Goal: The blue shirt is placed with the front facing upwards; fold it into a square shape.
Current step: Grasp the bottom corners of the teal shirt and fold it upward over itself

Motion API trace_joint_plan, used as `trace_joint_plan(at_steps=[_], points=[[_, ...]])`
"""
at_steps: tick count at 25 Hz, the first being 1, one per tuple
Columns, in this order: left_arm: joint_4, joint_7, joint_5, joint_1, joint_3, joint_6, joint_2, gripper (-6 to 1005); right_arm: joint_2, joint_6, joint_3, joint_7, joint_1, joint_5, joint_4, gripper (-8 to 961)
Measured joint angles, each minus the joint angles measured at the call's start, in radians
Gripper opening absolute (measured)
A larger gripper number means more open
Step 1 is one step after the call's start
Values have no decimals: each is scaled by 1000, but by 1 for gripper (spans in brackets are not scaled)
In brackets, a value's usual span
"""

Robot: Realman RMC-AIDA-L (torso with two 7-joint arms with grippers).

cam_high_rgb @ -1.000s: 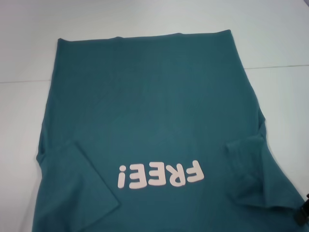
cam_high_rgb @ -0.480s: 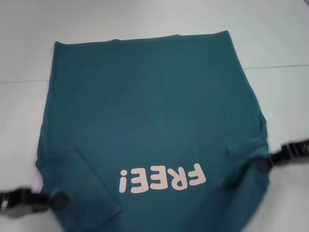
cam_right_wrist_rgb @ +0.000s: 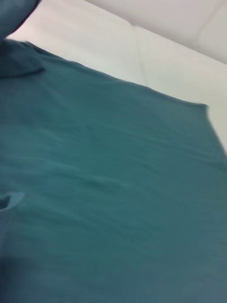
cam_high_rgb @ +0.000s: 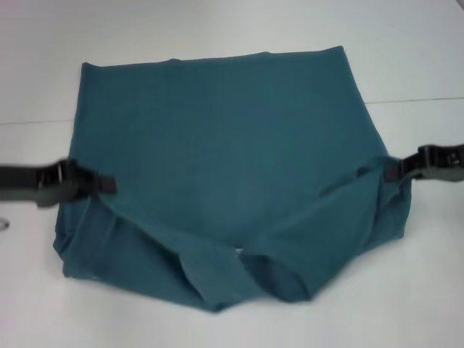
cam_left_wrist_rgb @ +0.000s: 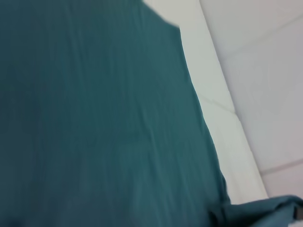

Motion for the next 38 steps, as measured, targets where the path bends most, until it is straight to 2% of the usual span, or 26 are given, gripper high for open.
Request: trace_joint_plan(at_steps=[8, 12, 19, 28, 33, 38], points=[[-24, -49, 5, -64, 16, -145, 24, 26, -2, 141, 9, 17, 37, 0, 25, 29], [-40, -70, 6, -92, 68, -249, 27, 26, -3, 266, -4, 20, 77, -7, 74, 29], [-33, -98, 7, -109, 192, -444, -8, 25, -3, 420, -36, 34, 146, -86, 143, 29], [-43, -68, 8, -121, 228, -563, -9, 26, 2, 557, -102, 37, 183, -138, 184, 29], [-52, -68, 8, -141, 263, -614, -17, 26, -12, 608, -138, 28, 219, -143, 253, 29], [-71, -68, 8, -164, 311, -673, -22, 26, -13, 670, -187, 27, 265, -177, 289, 29]])
